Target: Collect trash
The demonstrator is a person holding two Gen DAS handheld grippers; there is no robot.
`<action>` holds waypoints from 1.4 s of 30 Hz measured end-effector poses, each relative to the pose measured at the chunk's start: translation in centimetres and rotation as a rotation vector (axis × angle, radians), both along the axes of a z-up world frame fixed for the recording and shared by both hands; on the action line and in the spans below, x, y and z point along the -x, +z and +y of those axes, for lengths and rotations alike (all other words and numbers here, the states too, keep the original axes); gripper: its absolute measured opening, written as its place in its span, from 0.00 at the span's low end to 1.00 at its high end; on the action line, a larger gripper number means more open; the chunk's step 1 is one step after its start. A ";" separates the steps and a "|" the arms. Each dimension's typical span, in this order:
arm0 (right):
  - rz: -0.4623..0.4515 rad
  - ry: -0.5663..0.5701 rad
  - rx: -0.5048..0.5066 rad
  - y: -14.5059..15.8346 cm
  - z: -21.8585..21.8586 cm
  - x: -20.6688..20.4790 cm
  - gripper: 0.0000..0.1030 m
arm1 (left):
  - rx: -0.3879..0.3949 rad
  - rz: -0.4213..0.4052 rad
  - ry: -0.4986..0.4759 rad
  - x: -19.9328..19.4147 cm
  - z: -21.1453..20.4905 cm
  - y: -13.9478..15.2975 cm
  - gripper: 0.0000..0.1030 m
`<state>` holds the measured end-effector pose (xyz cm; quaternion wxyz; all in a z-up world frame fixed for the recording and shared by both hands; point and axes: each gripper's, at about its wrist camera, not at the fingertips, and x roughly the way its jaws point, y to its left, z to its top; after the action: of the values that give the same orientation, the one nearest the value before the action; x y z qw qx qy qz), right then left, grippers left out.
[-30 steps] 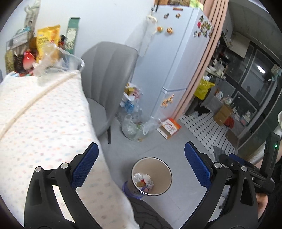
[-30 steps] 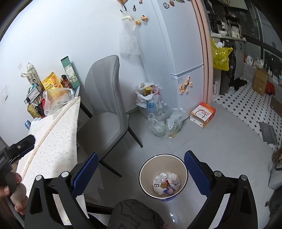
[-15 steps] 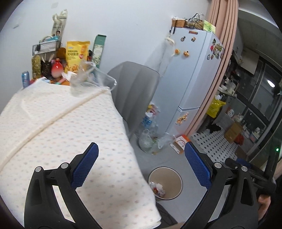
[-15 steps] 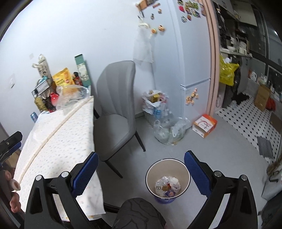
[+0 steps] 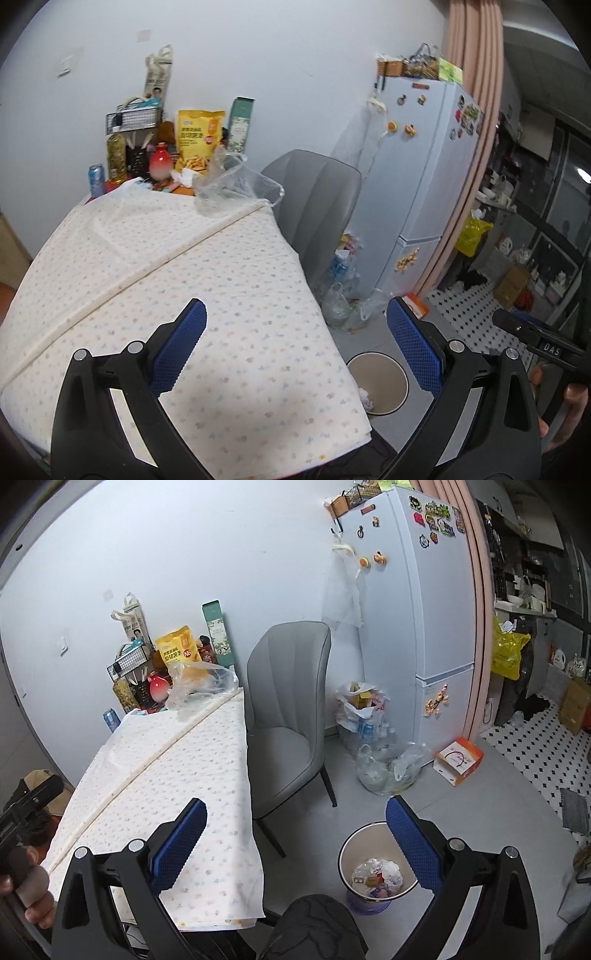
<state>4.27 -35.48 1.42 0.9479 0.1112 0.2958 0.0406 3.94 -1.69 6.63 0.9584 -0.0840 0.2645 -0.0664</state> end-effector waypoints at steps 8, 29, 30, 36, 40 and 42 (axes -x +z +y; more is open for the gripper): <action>-0.022 0.048 -0.004 0.9 1.7 1.4 0.92 | 0.004 -0.026 0.038 3.0 1.9 1.5 0.94; -0.043 0.155 0.034 0.0 5.1 2.9 0.92 | -0.019 -0.037 0.092 5.3 3.4 1.1 0.94; -0.042 0.156 0.032 0.0 5.0 2.9 0.92 | -0.019 -0.037 0.094 5.4 3.4 1.0 0.94; -0.036 0.163 0.024 -0.4 5.1 2.7 0.92 | -0.027 -0.034 0.097 5.5 3.4 1.0 0.94; -0.034 0.168 0.026 -0.6 5.4 2.7 0.92 | -0.027 -0.037 0.096 5.5 3.3 1.0 0.94; -0.035 0.170 0.027 -0.6 5.4 2.8 0.92 | -0.029 -0.038 0.093 5.6 3.2 1.0 0.94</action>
<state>1.46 -30.05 0.82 0.9475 0.0724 0.2879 0.1188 -1.68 1.53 7.63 0.9664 -0.0813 0.2430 -0.0196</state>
